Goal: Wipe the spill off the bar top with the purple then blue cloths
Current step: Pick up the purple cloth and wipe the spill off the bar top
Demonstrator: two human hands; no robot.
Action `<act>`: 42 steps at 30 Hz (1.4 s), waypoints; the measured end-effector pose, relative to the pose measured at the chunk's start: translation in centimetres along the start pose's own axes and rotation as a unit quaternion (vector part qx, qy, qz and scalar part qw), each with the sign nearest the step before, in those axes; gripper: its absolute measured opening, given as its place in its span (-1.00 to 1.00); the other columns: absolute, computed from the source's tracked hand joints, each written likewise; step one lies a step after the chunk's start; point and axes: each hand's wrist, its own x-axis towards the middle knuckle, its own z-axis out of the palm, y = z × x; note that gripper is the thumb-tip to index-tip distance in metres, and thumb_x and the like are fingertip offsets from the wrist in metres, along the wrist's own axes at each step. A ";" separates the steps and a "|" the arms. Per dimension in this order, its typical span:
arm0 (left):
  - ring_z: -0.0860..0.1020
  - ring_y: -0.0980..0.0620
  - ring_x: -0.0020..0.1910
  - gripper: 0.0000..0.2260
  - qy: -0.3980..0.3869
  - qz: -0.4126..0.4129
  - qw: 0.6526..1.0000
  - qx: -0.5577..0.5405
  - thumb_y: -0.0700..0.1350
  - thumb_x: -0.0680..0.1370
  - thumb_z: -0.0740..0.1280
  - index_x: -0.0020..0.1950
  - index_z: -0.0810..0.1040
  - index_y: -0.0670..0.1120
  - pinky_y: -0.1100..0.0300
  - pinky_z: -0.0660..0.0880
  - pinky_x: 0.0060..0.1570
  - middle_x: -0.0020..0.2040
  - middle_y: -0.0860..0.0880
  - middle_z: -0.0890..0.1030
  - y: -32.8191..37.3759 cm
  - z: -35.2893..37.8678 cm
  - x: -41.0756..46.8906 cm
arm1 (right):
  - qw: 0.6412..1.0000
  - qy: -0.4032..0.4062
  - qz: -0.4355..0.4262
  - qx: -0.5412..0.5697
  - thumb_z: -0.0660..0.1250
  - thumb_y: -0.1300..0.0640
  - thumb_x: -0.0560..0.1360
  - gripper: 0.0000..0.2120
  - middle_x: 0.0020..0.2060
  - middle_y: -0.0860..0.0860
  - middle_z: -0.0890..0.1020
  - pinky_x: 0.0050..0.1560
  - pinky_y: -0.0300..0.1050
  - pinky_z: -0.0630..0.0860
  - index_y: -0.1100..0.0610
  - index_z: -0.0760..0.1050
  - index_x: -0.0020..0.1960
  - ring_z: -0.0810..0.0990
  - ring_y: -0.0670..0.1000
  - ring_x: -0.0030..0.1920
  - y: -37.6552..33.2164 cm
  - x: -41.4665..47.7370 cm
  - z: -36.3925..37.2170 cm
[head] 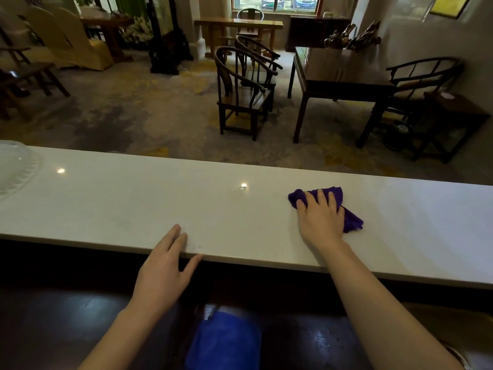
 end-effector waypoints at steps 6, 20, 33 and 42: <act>0.40 -0.04 0.44 -0.47 -0.003 -0.004 1.000 -0.011 0.14 0.50 0.37 0.36 0.48 -0.13 0.08 0.43 0.29 0.50 -0.07 0.37 0.2 -0.3 0.0 | 0.998 -0.018 -0.054 0.004 0.04 -0.09 0.70 -0.55 0.61 0.07 0.24 0.56 0.31 0.03 -0.01 0.26 0.56 0.04 0.18 0.63 -5.6 1.5 1.6; 0.39 -0.01 0.43 -0.45 -0.011 -0.017 0.999 -0.027 0.16 0.48 0.36 0.37 0.46 -0.12 0.11 0.40 0.31 0.51 -0.05 0.35 0.3 -0.4 0.3 | 0.953 -0.102 -0.284 0.029 0.03 -0.16 0.67 -0.54 0.61 0.02 0.24 0.56 0.28 0.04 -0.08 0.31 0.53 0.04 0.14 0.63 -16.5 -0.7 5.2; 0.44 -0.01 0.39 -0.42 -0.003 -0.021 0.999 -0.032 0.14 0.46 0.41 0.38 0.39 -0.10 0.07 0.48 0.21 0.50 -0.04 0.36 0.1 -0.1 0.4 | 0.918 -0.111 -0.379 0.034 0.04 -0.17 0.67 -0.54 0.63 -0.02 0.20 0.59 0.23 0.00 -0.11 0.30 0.53 0.00 0.06 0.64 -12.8 -7.3 4.3; 0.49 -0.07 0.35 -0.48 0.012 -0.017 1.000 -0.016 0.16 0.43 0.42 0.25 0.46 -0.13 0.01 0.52 0.15 0.46 -0.06 0.41 -0.4 0.3 0.4 | 0.938 -0.070 -0.339 0.015 0.03 -0.21 0.66 -0.54 0.62 -0.10 0.19 0.56 0.04 -0.06 -0.20 0.25 0.54 0.00 -0.02 0.63 -4.5 -9.8 2.5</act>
